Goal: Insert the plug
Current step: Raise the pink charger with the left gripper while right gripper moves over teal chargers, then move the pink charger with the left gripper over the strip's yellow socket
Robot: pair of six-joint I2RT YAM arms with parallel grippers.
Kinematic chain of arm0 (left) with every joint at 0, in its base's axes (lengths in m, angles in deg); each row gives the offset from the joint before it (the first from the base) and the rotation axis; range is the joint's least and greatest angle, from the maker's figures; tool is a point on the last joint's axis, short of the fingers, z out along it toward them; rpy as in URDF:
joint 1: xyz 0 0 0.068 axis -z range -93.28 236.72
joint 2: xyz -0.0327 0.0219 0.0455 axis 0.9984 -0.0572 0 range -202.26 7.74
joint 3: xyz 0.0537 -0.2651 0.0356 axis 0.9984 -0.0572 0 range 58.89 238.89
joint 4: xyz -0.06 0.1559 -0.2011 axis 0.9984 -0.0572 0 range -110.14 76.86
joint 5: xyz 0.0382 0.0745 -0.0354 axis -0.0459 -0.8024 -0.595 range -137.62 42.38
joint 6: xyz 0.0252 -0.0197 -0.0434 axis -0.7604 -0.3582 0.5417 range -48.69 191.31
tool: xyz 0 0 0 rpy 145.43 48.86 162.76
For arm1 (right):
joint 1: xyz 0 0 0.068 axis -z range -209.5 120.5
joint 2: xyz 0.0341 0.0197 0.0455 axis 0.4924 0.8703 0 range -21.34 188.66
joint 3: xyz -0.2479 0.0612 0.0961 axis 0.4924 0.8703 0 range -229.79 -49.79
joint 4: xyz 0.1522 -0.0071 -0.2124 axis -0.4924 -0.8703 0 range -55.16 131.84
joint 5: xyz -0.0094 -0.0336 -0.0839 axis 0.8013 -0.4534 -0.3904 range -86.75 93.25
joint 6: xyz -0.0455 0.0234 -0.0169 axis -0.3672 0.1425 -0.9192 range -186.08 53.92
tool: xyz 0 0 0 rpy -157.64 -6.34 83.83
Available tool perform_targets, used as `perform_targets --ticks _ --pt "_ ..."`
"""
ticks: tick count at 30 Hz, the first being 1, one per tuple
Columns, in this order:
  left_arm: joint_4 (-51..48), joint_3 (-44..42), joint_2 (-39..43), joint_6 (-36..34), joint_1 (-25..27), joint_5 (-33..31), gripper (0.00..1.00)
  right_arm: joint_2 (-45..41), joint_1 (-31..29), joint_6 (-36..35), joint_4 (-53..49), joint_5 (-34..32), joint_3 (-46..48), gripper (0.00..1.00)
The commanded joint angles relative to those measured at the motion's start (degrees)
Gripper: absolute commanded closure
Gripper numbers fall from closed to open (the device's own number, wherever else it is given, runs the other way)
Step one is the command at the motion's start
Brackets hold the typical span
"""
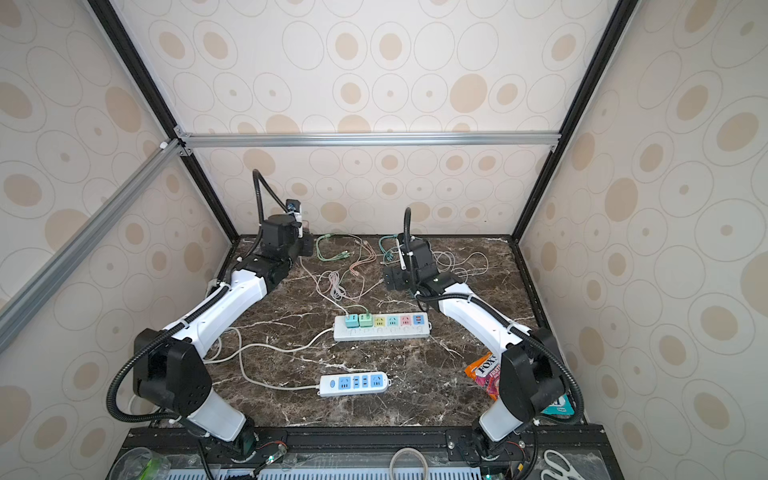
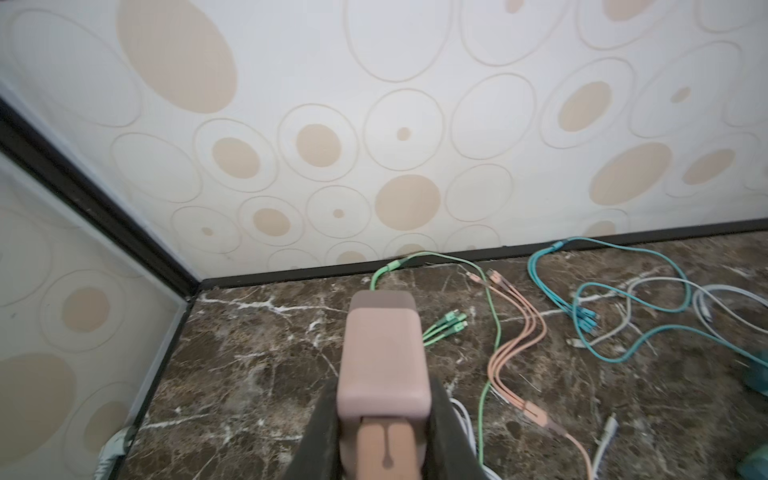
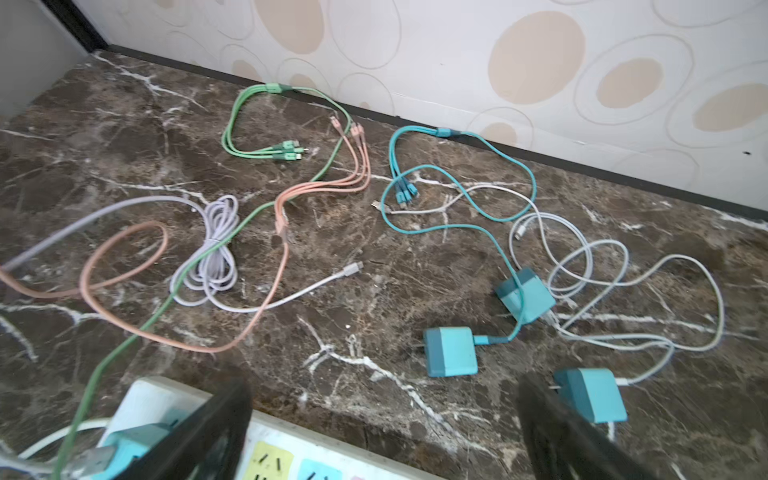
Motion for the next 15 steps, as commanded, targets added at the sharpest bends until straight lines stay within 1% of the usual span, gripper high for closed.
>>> perform_targets --ticks 1,3,8,12,15 --pt "-2.60 4.56 -1.64 -4.88 2.10 4.59 1.00 -5.26 0.16 -0.65 5.10 -6.14 4.16 0.00" --pt "-3.14 5.12 -2.44 -7.20 3.26 8.46 1.00 -7.74 0.29 -1.05 7.23 -7.39 7.34 0.00" --pt "-6.40 6.60 -4.97 -13.42 6.83 12.56 1.00 -12.03 0.77 -2.08 10.22 -9.98 12.51 0.00" --pt "-10.75 9.11 -7.76 -16.28 7.62 18.53 1.00 -14.77 1.30 -2.09 10.95 -12.10 15.02 0.00" --pt "-13.24 10.83 -9.30 -18.35 8.16 21.02 1.00 -16.39 1.87 -1.82 11.97 -12.35 16.78 0.00"
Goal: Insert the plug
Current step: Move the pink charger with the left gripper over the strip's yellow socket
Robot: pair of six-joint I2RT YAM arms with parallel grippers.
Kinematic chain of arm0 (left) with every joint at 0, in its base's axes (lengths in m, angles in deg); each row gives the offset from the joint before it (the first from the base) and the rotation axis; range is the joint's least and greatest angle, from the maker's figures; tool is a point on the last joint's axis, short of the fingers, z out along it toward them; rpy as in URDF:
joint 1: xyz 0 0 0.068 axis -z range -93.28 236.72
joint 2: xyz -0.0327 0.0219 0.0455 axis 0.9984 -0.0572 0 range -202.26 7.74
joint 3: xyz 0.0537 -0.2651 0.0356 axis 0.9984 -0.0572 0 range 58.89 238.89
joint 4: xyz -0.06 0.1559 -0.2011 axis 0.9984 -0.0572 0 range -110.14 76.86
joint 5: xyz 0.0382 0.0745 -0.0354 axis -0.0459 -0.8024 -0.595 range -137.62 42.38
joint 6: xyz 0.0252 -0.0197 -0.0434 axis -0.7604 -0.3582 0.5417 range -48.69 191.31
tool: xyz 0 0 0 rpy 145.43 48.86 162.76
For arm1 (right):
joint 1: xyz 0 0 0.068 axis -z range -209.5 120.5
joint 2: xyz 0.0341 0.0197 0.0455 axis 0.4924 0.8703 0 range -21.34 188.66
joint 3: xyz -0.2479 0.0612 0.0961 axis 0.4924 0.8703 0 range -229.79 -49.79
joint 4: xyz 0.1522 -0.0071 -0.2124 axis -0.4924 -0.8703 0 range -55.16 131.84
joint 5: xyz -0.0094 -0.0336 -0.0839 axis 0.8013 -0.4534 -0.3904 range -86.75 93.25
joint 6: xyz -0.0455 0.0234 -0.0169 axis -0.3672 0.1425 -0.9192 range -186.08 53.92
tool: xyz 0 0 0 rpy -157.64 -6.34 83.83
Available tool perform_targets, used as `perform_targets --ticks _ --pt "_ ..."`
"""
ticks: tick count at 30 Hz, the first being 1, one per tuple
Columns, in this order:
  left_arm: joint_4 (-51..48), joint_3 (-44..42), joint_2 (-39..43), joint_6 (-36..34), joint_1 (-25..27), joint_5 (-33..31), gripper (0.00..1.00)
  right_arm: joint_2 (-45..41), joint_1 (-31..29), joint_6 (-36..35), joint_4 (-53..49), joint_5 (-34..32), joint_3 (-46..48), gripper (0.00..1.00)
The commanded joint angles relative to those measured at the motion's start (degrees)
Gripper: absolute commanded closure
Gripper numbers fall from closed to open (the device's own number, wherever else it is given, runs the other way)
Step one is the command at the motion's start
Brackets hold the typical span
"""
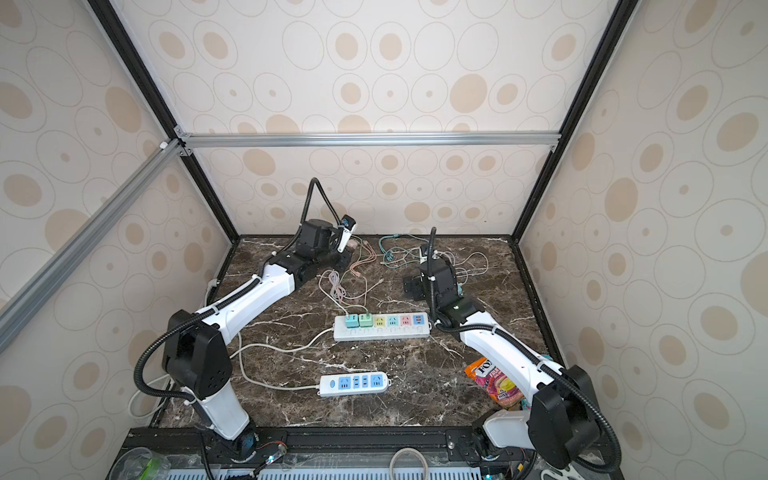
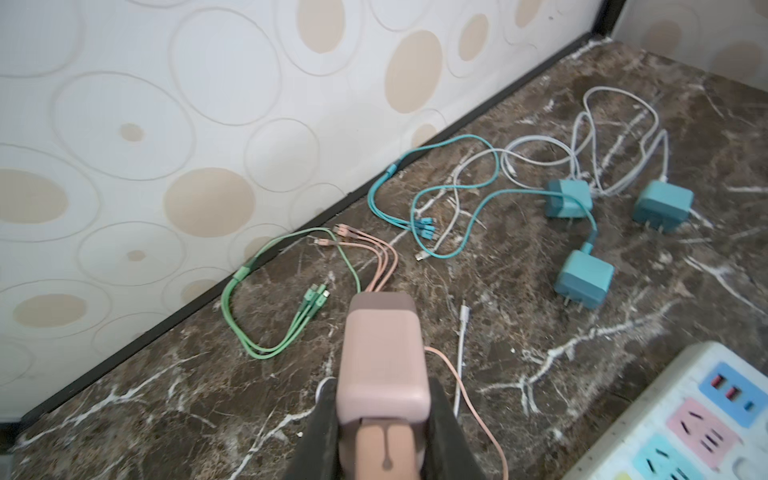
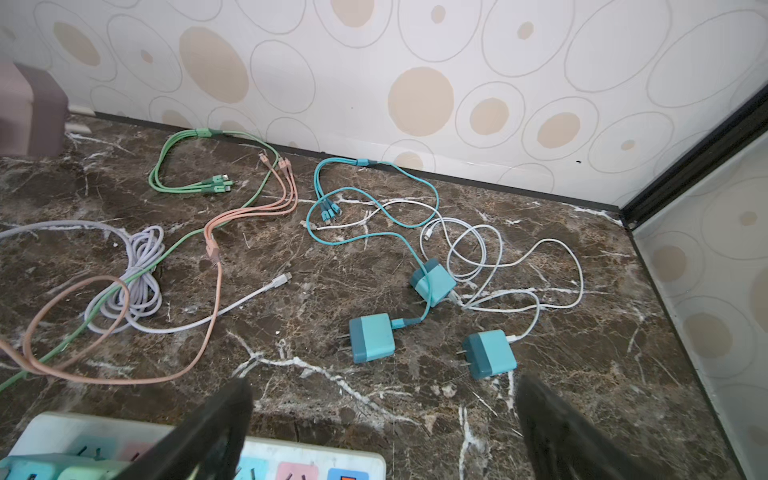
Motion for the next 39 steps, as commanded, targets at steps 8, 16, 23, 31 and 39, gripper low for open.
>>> perform_targets --ticks 8,16,23,31,39 --pt "-14.52 10.31 -5.52 -12.70 3.96 9.84 1.00 -4.12 3.61 2.27 3.27 1.66 4.78 0.00" --pt "-23.81 16.04 -10.31 -17.83 7.63 11.64 1.00 -6.27 3.90 -5.87 4.48 7.13 7.05 0.00" --pt "-33.49 23.19 -15.73 -21.89 10.01 14.22 1.00 -7.55 4.94 -7.76 4.23 3.58 8.39 0.00" --pt "-37.03 21.99 -15.17 -27.01 12.81 13.27 1.00 -13.85 9.59 -8.65 1.59 21.63 13.59 0.00" --pt "-39.44 23.36 -16.41 -28.80 14.44 14.83 1.00 -21.12 9.64 -5.65 0.76 25.56 18.72 0.00"
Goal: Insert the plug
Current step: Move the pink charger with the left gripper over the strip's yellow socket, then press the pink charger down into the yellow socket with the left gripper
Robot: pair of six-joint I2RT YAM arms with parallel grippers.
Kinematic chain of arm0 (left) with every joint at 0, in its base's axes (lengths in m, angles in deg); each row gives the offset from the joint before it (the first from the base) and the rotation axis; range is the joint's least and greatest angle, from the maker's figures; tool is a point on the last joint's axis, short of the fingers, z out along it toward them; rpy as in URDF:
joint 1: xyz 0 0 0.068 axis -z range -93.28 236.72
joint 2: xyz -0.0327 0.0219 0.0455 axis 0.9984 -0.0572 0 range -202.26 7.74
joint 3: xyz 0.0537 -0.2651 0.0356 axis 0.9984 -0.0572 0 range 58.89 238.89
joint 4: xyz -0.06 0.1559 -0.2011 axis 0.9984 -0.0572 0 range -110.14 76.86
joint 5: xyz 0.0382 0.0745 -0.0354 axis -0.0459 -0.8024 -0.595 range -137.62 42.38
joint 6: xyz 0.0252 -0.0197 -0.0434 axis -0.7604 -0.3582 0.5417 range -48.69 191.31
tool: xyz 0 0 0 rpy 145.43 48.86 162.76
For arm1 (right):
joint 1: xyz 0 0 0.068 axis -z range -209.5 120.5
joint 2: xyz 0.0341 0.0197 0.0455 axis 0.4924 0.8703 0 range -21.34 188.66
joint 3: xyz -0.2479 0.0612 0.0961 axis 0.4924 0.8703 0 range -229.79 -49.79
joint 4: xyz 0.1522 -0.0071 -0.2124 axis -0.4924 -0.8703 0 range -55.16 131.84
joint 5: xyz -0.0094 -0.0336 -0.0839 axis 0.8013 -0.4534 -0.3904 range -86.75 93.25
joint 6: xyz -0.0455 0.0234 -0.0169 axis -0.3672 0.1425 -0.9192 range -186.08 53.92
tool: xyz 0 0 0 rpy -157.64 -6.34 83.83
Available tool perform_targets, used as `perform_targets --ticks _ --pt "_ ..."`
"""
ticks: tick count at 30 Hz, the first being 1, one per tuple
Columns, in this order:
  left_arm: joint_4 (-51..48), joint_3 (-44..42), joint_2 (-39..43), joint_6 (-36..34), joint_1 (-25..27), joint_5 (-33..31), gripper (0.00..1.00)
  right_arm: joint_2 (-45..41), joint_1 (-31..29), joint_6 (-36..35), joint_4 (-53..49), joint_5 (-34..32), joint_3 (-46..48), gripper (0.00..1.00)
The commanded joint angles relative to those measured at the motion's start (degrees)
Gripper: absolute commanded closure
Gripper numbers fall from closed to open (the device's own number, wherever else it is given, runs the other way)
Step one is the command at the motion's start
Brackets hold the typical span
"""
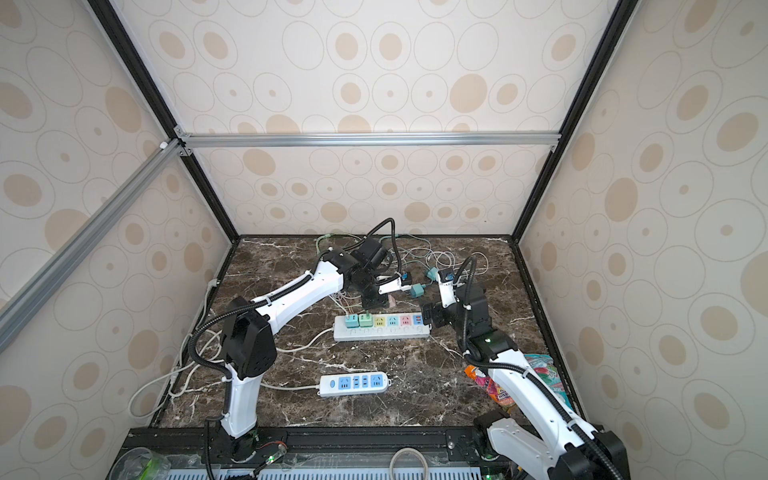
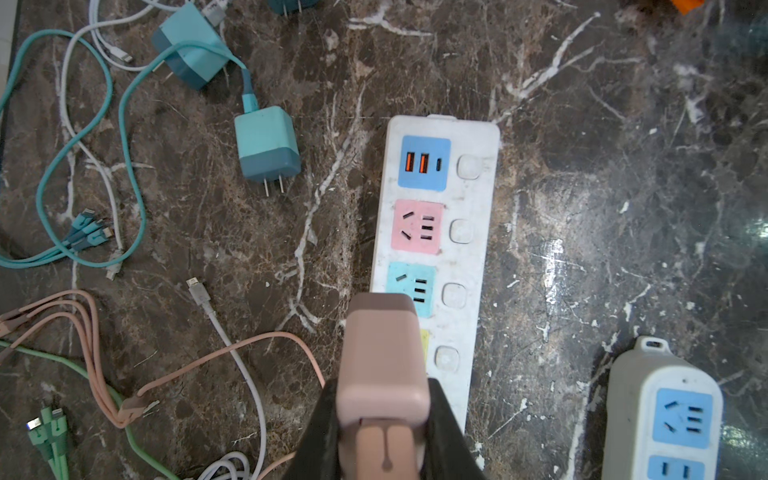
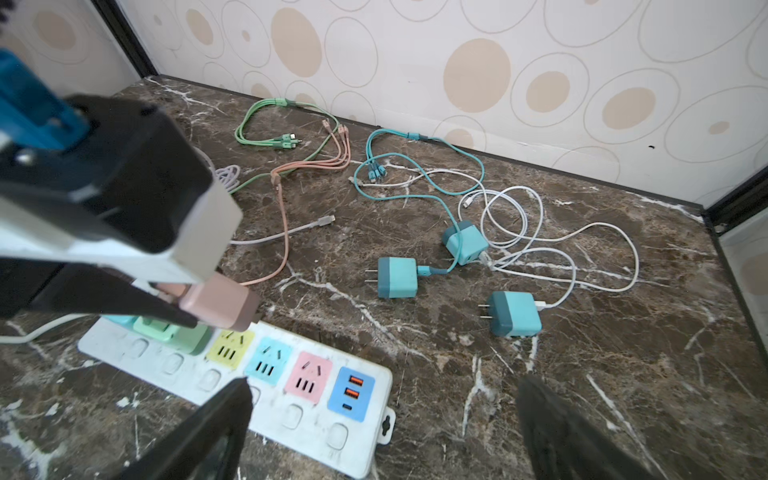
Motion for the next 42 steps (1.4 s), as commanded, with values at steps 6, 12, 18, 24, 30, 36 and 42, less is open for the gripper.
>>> perform_targets --ticks 6,12,18,24,30,36,42 --pt "-8.49 7.93 -5.09 -5.49 1.82 1.33 1.00 -3.51 0.06 0.73 -2.23 -2.24 1.85 0.00" --pt "-9.73 9.06 -7.51 -5.55 2.26 -4.35 1.00 -3.04 0.06 1.13 -1.08 -4.03 2.19 0.00" --pt "-12.52 8.39 -8.44 -7.18 2.22 -7.73 1.00 -1.83 0.09 1.56 -0.11 -4.08 2.03 0.00" --pt "-11.65 8.42 -8.27 -8.19 2.29 -7.75 1.00 -0.93 0.06 1.77 0.24 -4.09 1.59 0.00" --pt "-12.61 8.09 -7.61 -8.70 2.28 -8.60 1.00 -0.76 0.02 1.62 0.28 -1.61 1.94 0.00" --pt "-11.80 4.91 -6.00 -10.04 2.30 -10.62 1.00 1.17 0.07 -1.43 1.19 7.23 2.12 0.00" --pt "-11.34 4.41 -6.48 -11.11 2.20 -11.68 1.00 2.00 0.06 -1.57 3.01 6.94 1.78 0.00"
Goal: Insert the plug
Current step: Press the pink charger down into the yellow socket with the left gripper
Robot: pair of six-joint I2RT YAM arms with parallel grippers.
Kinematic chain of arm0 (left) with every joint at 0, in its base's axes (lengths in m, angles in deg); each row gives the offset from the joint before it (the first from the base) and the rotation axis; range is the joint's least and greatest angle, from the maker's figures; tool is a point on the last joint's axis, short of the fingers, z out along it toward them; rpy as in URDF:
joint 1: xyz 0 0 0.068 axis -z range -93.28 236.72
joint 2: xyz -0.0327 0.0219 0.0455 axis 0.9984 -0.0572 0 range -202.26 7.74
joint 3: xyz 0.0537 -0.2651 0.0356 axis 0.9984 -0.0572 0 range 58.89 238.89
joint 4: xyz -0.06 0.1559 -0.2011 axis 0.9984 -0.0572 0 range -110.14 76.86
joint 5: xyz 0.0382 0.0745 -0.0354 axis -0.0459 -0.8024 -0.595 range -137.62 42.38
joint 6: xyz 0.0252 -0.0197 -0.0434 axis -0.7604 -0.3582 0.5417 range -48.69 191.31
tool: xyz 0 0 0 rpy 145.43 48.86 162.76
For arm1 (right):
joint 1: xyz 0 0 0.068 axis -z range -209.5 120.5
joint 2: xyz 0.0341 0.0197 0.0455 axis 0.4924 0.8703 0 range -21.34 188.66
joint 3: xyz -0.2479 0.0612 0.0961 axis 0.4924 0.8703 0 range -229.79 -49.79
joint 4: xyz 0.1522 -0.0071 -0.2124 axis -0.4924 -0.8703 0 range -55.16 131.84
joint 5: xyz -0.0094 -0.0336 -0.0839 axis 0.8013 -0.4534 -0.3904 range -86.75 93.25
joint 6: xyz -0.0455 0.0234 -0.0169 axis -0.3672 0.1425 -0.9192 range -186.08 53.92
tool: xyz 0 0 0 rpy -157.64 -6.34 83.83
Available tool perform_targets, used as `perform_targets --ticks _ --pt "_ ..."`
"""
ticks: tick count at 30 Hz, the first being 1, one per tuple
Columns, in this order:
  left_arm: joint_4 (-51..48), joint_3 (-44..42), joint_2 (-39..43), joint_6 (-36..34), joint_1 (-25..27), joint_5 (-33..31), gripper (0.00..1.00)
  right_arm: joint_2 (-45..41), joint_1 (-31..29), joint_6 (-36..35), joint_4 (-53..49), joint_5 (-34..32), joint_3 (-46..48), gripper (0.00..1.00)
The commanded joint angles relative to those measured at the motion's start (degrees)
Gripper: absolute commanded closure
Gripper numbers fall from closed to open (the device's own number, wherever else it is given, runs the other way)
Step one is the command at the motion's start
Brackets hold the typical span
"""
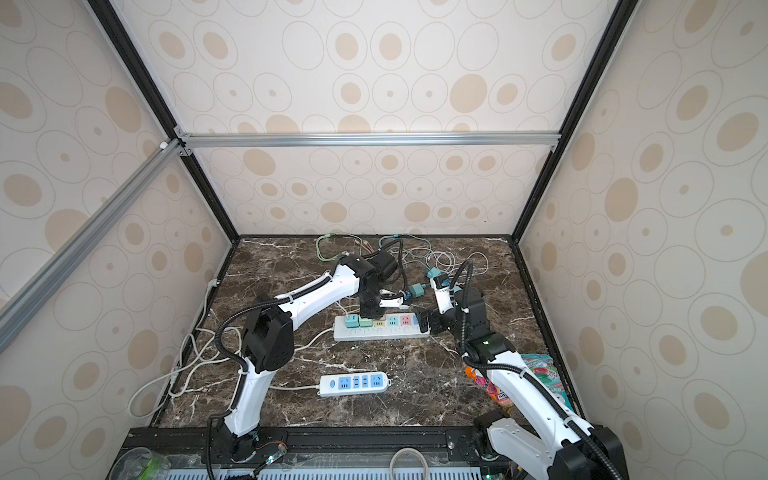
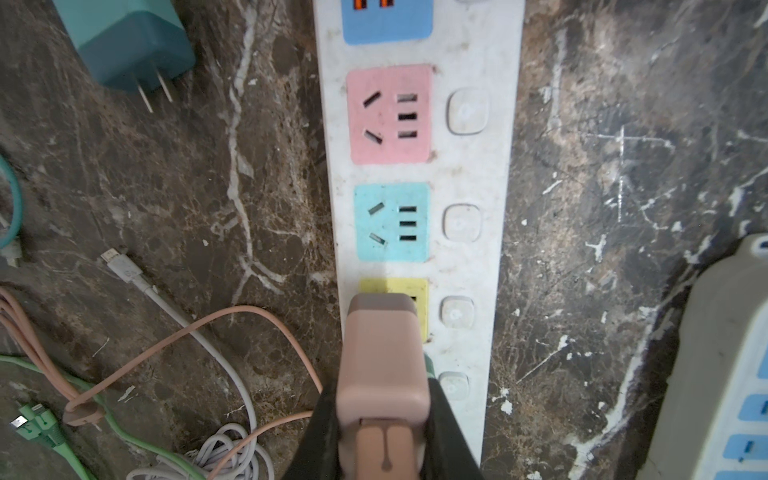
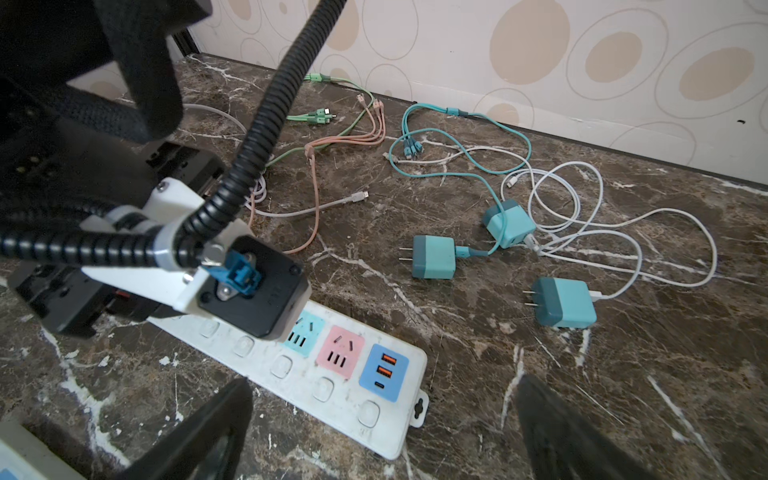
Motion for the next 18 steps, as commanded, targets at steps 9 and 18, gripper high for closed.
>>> perform_targets --ticks 9,18 --pt "-5.63 2.56 1.36 -2.81 0.37 1.75 1.00 -0.61 0.06 -1.42 1.70 0.62 0.44 0.00" --pt "-4.67 -0.66 2.13 -0.57 1.37 -2.11 1.00 -0.70 0.06 -1.09 2.27 0.27 0.52 0.00"
